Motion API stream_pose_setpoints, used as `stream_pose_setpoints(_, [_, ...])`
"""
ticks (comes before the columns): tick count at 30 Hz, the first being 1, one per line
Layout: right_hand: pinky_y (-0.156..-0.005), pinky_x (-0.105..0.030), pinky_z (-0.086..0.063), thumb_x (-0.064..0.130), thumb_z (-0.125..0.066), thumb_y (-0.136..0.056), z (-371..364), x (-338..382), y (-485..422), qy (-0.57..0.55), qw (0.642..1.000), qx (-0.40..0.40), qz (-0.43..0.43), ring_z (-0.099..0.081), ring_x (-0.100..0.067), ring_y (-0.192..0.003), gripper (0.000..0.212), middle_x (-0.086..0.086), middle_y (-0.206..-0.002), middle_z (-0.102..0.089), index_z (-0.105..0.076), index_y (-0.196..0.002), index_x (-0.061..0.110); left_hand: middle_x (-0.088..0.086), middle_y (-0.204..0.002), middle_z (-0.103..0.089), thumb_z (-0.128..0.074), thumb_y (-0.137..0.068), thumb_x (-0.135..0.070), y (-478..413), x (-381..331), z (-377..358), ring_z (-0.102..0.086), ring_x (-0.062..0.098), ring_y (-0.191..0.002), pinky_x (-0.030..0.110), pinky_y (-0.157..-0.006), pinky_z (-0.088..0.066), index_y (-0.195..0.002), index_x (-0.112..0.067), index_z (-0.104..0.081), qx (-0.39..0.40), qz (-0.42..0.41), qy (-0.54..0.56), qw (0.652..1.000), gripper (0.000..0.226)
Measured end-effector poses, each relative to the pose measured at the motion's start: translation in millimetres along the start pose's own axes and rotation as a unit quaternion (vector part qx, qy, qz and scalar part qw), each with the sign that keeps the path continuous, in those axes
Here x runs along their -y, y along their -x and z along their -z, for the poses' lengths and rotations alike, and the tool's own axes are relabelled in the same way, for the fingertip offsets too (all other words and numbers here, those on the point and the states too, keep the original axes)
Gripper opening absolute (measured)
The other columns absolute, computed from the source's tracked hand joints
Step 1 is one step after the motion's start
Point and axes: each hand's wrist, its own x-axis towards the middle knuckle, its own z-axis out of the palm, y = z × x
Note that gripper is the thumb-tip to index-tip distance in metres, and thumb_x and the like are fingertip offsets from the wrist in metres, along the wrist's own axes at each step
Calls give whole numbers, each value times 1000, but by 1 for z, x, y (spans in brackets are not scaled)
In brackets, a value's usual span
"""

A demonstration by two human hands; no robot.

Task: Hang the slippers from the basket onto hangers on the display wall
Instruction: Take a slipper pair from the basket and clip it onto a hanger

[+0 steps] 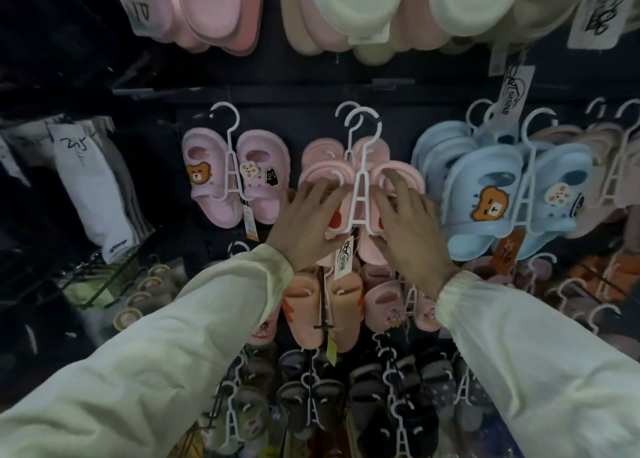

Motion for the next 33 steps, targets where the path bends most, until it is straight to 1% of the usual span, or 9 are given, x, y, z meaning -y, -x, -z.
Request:
stream_pose_setpoints(2, [-96,-51,-42,23,-77,-74,-9,1,-10,13,1000,13,-11,-44,-39,-127,78,-18,-152,-32,-41,-142,12,3,-128,-52,-76,-72,-47,-4,4,-7,-51,31,-111,51,-87,-42,-139,-27,-45,6,10,-13,1000,77])
stream_pose_setpoints(6, [-87,-48,-43,13,-74,-70,-23,6,-27,34,999,11,-36,-50,-38,-117,72,-18,-149,-36,-44,-135,12,4,-126,-53,-73,-74,-47,-14,10,-21,-52,32,-109,51,-83,-44,-138,-28,-47,17,40,-30,999,72])
stream_pose_setpoints(9, [-85,-48,-45,16,-77,-69,-29,6,-36,47,998,12,-40,-52,-37,-113,72,-19,-145,-41,-45,-134,12,5,-124,-53,-75,-73,-45,-21,13,-32,-53,33,-108,52,-83,-46,-137,-28,-48,23,61,-33,997,72])
stream_pose_setpoints(13, [-86,-51,-46,19,-75,-72,-35,4,-49,61,996,46,-52,-53,-38,-113,73,-18,-148,-38,-42,-136,13,6,-127,-52,-75,-73,-40,-32,15,-42,-52,33,-111,51,-85,-45,-138,-29,-45,55,92,-35,994,72])
stream_pose_setpoints(16, [-93,-54,-44,17,-72,-76,-41,6,-55,51,994,67,-63,-50,-40,-118,74,-19,-153,-32,-38,-141,12,7,-131,-51,-75,-76,-35,-38,13,-49,-49,34,-117,51,-91,-42,-140,-28,-45,72,119,-17,990,71])
stream_pose_setpoints(19, [-92,-53,-44,14,-71,-75,-45,9,-60,55,993,72,-76,-51,-40,-115,74,-17,-153,-33,-37,-140,13,8,-133,-51,-74,-78,-34,-39,12,-56,-47,35,-119,51,-95,-39,-142,-27,-43,69,135,-23,988,71])
stream_pose_setpoints(26, [-101,-54,-39,11,-68,-80,-51,3,-66,37,994,83,-57,-45,-39,-125,75,-17,-158,-24,-33,-146,12,9,-134,-51,-72,-82,-33,-45,12,-58,-45,34,-123,52,-98,-39,-142,-25,-44,71,162,-30,984,67])
stream_pose_setpoints(30, [-101,-55,-38,22,-74,-79,-52,2,-63,31,995,80,-54,-40,-39,-131,82,-15,-160,-23,-32,-148,12,12,-136,-49,-73,-80,-36,-39,10,-57,-43,36,-125,52,-98,-39,-145,-23,-42,57,153,-25,986,72])
stream_pose_setpoints(33, [-102,-58,-36,26,-74,-79,-52,4,-54,10,994,93,-57,-31,-39,-138,91,-13,-164,-13,-23,-153,13,20,-141,-41,-74,-77,-34,-31,5,-56,-40,42,-129,54,-98,-41,-150,-22,-37,57,153,-22,986,83])
